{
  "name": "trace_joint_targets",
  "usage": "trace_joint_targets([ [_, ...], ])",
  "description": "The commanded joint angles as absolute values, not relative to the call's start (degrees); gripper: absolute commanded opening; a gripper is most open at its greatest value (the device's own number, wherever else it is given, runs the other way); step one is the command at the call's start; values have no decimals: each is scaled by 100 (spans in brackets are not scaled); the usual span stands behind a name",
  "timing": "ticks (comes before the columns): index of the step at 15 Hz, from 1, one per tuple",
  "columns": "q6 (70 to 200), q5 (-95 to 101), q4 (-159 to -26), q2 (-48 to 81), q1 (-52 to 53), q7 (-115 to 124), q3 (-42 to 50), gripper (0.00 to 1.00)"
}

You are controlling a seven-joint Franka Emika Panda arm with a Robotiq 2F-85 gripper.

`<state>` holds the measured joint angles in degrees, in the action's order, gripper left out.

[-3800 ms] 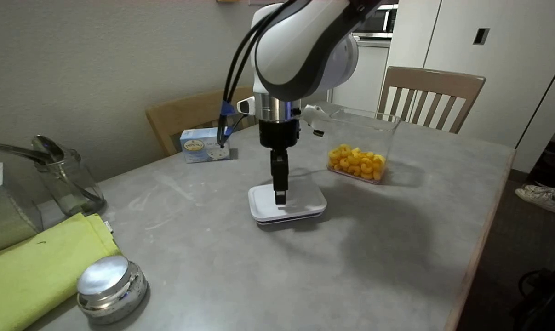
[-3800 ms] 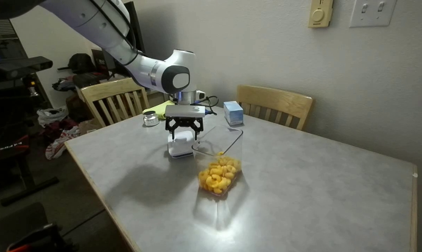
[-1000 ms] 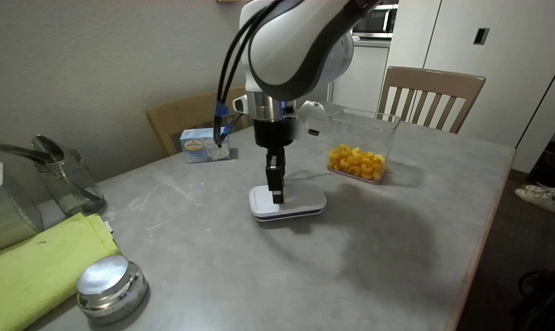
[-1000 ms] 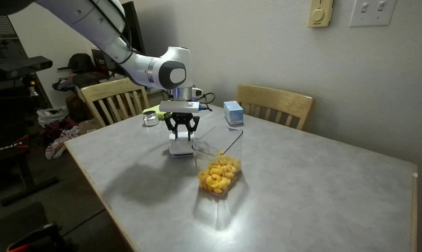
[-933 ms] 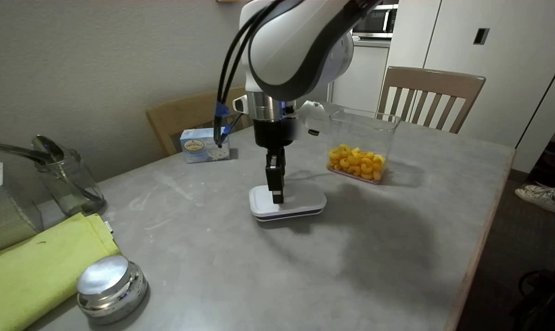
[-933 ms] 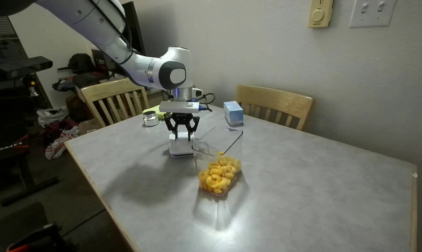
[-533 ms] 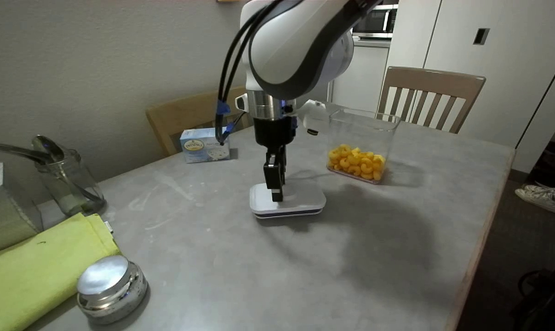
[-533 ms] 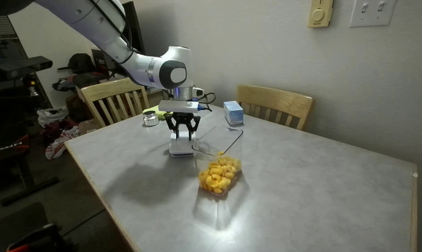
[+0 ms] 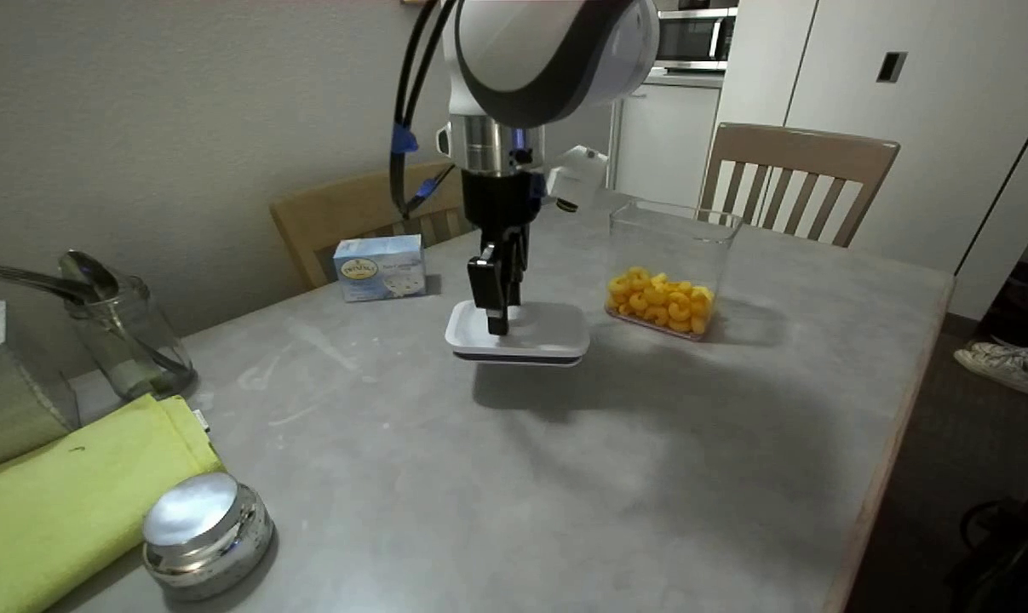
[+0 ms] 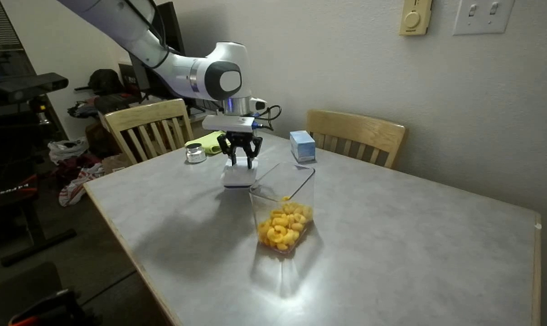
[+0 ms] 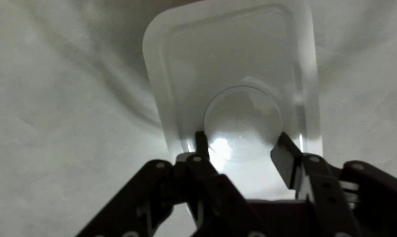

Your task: Put the white lid on top of the food container

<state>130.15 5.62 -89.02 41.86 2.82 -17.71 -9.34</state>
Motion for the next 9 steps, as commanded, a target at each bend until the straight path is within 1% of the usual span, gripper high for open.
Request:
trace_joint_targets([
  [1,12977,428,-9226,3671,267,-1618,-866,26],
  [9,13037,355,-9591,2863,198,-1474,-797,26],
])
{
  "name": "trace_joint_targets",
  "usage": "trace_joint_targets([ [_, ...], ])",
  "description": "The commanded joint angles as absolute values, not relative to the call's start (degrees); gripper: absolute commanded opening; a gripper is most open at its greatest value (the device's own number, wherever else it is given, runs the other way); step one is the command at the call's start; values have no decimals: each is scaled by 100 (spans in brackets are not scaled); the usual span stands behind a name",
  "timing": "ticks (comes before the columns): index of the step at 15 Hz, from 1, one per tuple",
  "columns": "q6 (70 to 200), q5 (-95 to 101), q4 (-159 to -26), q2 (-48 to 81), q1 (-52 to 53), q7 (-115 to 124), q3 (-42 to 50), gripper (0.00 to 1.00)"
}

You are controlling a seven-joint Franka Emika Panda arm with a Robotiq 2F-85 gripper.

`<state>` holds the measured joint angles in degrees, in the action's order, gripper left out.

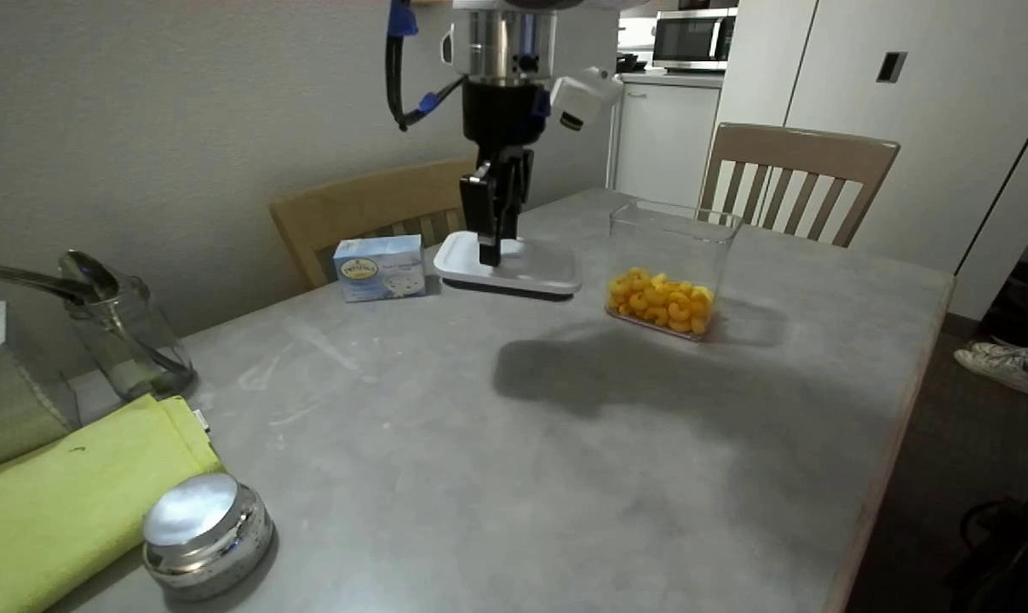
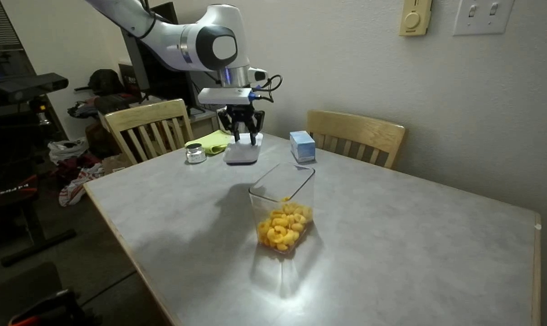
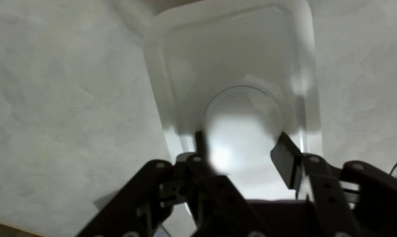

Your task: Put the white lid on top of the food container

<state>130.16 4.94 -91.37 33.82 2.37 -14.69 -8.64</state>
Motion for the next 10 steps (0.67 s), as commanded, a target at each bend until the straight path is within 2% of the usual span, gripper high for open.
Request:
trace_joint_targets([
  [1,13015,362,-9646,2751,198,-1462,-773,26],
  [10,13122,243,-10464,1705,53,-1776,-742,26],
])
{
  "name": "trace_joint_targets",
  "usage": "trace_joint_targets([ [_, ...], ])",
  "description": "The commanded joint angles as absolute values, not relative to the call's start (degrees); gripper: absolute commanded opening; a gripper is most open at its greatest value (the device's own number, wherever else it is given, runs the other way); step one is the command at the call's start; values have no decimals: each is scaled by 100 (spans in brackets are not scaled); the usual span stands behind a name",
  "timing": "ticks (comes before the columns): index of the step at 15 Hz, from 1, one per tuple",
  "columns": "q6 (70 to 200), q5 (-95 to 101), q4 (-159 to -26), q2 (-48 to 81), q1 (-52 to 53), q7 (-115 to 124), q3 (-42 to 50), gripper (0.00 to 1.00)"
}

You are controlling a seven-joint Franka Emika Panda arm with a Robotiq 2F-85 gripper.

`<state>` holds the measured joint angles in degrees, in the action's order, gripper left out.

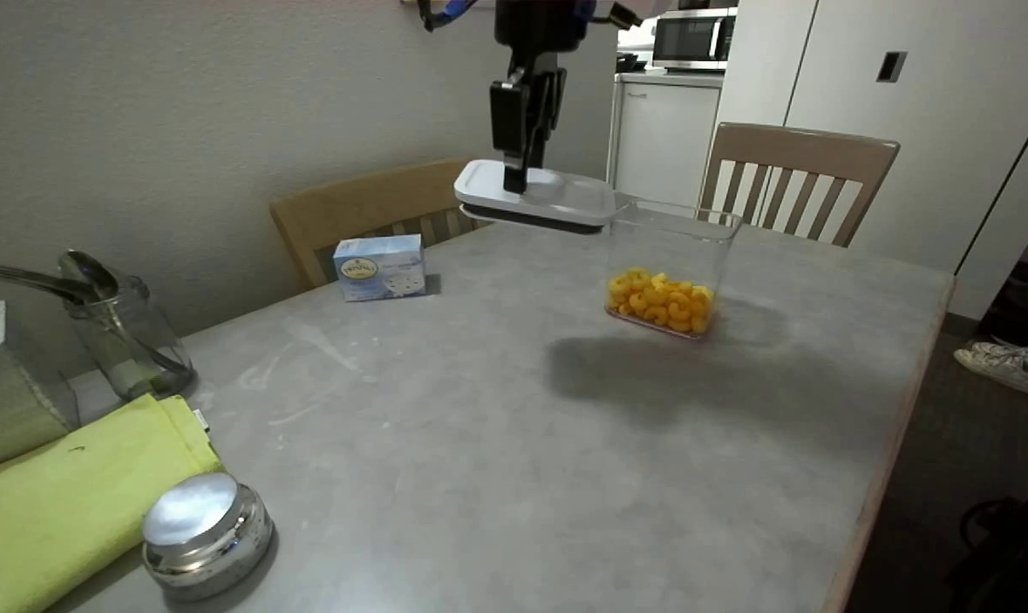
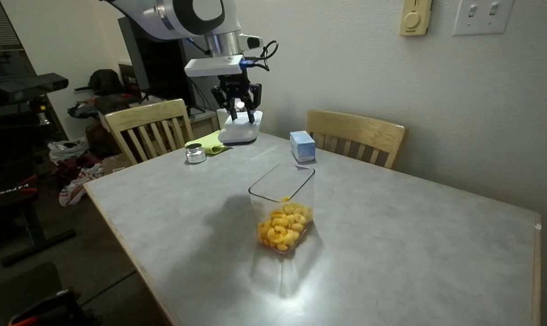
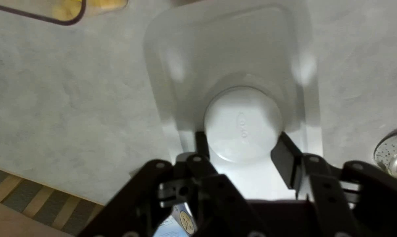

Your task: Put the white lid on top of the food container

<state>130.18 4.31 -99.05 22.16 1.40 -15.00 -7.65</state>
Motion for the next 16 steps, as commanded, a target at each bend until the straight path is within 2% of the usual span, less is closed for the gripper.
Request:
trace_joint_targets([
  [1,13143,216,-10569,1606,26,-1871,-747,26],
  [2,13003,363,-10095,1994,172,-1610,-690,51],
  [14,13023,324,-10359,1788,138,-1707,-687,51],
  [15,12937,396,-10281,1846,156,-1712,-671,26],
  [16,12813,500,-10214,1877,193,-1617,-634,26],
])
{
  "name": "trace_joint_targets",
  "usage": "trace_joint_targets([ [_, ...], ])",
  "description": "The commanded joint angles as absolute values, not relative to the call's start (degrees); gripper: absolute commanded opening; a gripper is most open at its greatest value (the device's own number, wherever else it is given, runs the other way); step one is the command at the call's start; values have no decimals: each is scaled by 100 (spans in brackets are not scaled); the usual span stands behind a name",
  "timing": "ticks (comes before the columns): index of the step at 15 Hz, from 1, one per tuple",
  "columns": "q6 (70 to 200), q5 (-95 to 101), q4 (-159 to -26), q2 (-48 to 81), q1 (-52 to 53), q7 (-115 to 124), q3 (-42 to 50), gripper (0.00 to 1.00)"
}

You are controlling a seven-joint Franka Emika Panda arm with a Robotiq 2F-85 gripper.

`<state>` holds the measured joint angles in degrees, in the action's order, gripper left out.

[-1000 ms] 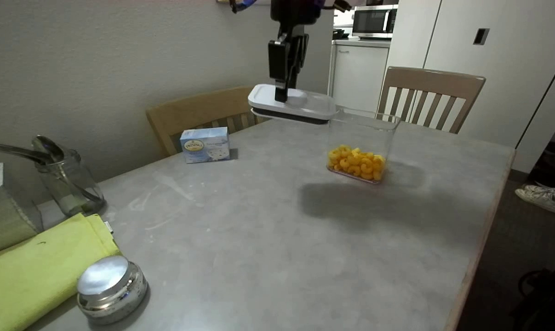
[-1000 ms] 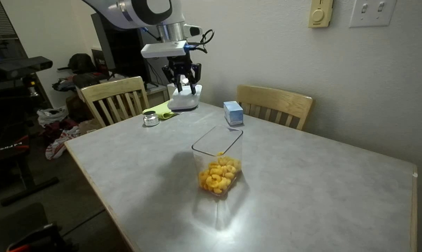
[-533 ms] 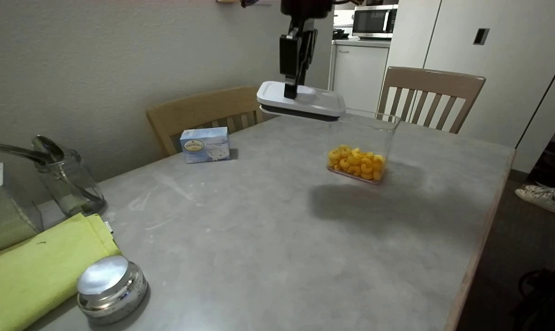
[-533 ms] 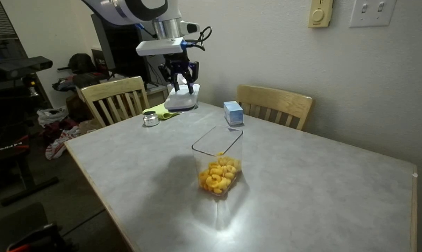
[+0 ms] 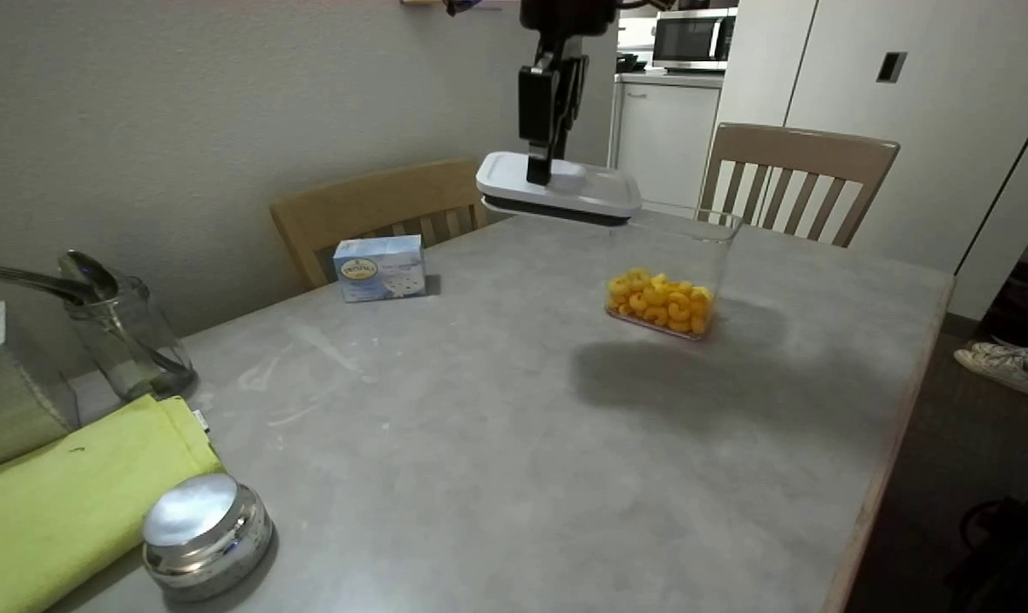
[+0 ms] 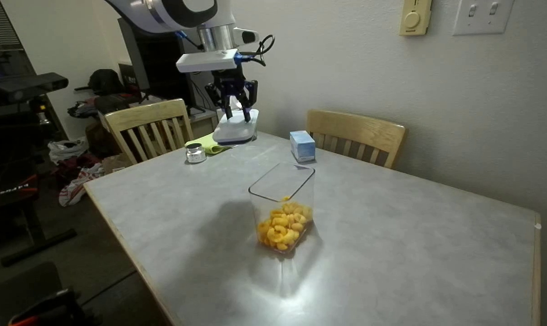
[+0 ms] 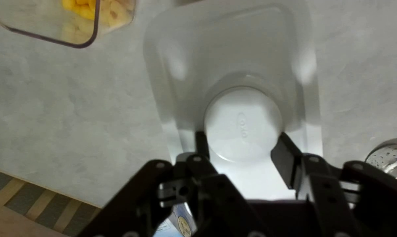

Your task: Put the white lid on top of the food container

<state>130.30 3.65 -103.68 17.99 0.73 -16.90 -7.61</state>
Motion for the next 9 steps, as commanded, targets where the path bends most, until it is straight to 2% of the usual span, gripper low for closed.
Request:
trace_joint_targets([
  [1,12751,596,-10190,1888,221,-1522,-597,26],
  [9,11663,1723,-10217,1546,395,-2,-55,26],
])
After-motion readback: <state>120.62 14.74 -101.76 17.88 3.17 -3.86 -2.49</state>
